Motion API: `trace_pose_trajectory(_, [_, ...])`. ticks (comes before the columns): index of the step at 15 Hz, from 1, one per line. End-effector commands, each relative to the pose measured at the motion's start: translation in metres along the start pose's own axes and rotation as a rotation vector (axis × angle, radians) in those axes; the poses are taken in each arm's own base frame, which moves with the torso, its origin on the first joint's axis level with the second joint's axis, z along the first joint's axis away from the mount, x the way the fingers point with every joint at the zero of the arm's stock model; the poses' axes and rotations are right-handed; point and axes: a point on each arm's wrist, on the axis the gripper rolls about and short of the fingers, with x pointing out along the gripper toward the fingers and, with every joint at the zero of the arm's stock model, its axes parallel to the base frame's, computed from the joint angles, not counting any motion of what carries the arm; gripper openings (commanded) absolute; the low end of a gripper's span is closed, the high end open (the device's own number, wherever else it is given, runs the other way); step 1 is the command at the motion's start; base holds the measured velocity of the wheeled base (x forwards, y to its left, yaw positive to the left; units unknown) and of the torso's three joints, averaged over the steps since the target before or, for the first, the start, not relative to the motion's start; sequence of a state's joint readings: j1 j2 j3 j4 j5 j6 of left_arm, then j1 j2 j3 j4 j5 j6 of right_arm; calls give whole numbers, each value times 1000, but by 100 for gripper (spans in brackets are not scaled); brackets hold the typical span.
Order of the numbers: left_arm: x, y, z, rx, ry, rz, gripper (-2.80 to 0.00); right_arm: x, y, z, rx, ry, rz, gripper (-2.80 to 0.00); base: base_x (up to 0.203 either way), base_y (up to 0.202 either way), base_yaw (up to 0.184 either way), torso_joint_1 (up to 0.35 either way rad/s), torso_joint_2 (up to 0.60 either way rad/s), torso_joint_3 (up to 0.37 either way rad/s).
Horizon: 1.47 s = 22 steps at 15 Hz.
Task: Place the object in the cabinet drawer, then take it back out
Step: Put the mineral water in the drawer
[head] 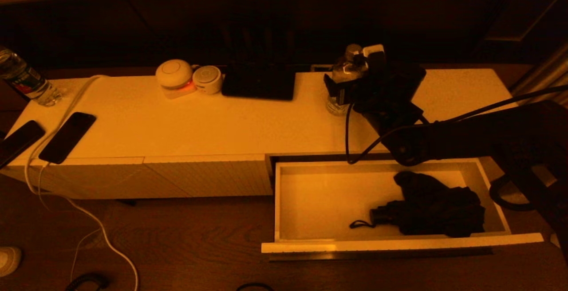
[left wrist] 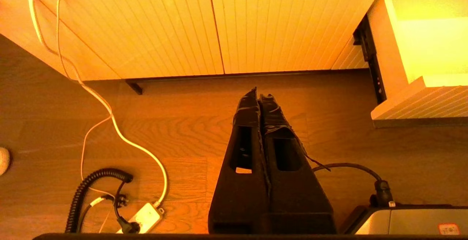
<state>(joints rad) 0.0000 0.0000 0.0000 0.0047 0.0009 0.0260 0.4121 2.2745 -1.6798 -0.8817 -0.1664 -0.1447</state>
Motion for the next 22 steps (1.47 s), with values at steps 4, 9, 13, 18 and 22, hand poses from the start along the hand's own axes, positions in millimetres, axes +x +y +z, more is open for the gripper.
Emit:
trace_pose_trajectory(4, [0, 0, 0, 0, 0, 1, -280, 0, 0, -3, -1, 3, -11, -280, 0, 0, 0, 0, 0, 0])
trace_pose_trajectory(9, [0, 0, 0, 0, 0, 1, -280, -4, 0, -4, -6, 22, -8, -280, 0, 0, 0, 0, 0, 0])
trace_pose_trajectory(13, [0, 0, 0, 0, 0, 1, -280, -27, -3, 5, -71, 95, 34, -280, 0, 0, 0, 0, 0, 0])
trace_pose_trajectory(18, [0, 0, 0, 0, 0, 1, -280, -86, -14, 36, -273, 277, 222, -280, 0, 0, 0, 0, 0, 0])
trace_pose_trajectory(22, [0, 0, 0, 0, 0, 1, -280, -138, -25, 52, -602, 370, 356, -280, 0, 0, 0, 0, 0, 0])
